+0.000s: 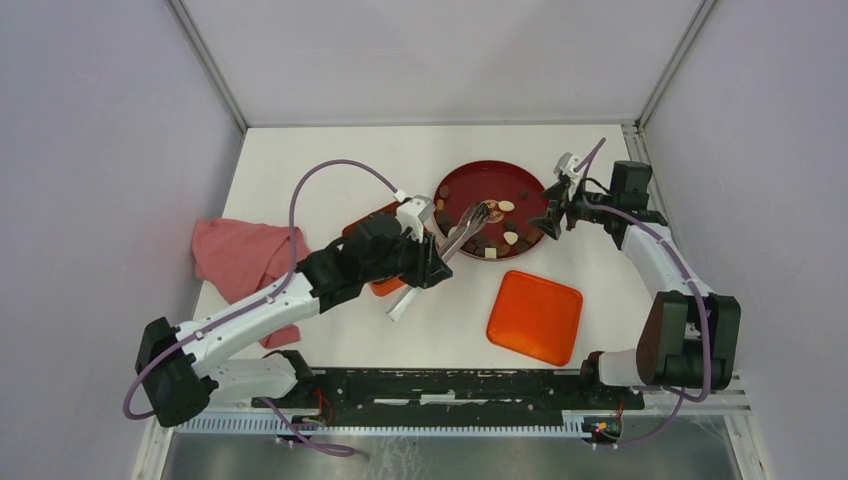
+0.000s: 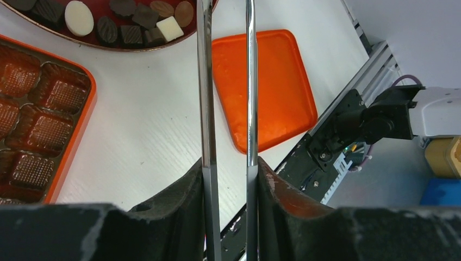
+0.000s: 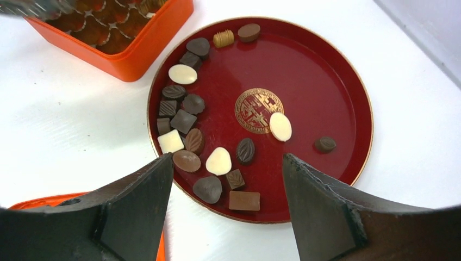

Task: Pack the chocolate
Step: Pick up the fake chocolate from the plate.

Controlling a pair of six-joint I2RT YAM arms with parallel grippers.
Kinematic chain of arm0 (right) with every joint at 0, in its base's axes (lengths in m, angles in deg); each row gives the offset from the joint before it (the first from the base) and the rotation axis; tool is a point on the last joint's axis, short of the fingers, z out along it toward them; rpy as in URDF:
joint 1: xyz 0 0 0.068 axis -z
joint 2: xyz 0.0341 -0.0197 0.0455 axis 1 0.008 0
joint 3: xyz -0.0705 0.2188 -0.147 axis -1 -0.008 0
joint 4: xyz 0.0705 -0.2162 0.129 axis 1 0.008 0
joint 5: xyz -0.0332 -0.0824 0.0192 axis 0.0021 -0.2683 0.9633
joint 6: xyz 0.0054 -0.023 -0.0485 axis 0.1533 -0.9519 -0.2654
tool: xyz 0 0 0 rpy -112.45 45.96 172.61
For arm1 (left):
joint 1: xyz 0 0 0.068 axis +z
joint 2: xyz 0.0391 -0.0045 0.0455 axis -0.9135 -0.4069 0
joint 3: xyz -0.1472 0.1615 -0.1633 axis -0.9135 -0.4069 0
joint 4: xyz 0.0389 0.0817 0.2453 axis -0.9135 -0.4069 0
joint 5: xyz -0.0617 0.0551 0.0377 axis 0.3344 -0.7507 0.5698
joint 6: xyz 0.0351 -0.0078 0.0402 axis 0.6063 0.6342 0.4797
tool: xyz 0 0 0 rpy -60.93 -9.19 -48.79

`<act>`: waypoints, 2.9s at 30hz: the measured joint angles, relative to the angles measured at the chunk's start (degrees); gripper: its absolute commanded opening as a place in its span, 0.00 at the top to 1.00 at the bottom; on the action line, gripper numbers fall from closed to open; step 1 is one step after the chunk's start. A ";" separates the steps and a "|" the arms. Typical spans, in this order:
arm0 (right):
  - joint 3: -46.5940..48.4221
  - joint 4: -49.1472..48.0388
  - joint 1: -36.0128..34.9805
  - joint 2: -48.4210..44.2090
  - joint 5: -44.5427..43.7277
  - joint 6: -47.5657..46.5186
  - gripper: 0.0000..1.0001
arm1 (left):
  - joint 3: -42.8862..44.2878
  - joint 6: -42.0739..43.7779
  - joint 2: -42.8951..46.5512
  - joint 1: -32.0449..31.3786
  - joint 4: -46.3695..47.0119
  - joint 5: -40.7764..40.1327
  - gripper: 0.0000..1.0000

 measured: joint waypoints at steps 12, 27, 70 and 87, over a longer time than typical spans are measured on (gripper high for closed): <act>-0.35 0.59 -1.92 -5.40 5.46 -2.51 0.13 | 4.33 3.43 -8.48 -0.26 1.36 1.97 0.61; 3.69 7.65 -1.05 -3.61 -4.02 -1.70 0.13 | 15.76 10.67 -20.81 -0.26 -1.95 2.67 0.60; 4.57 12.74 7.98 1.79 -9.53 -4.94 0.13 | 59.52 36.39 -59.80 7.21 -32.92 -3.45 0.50; 4.72 13.16 7.98 1.88 -8.11 -5.42 0.13 | 62.51 39.65 -64.04 9.42 -35.50 -0.81 0.48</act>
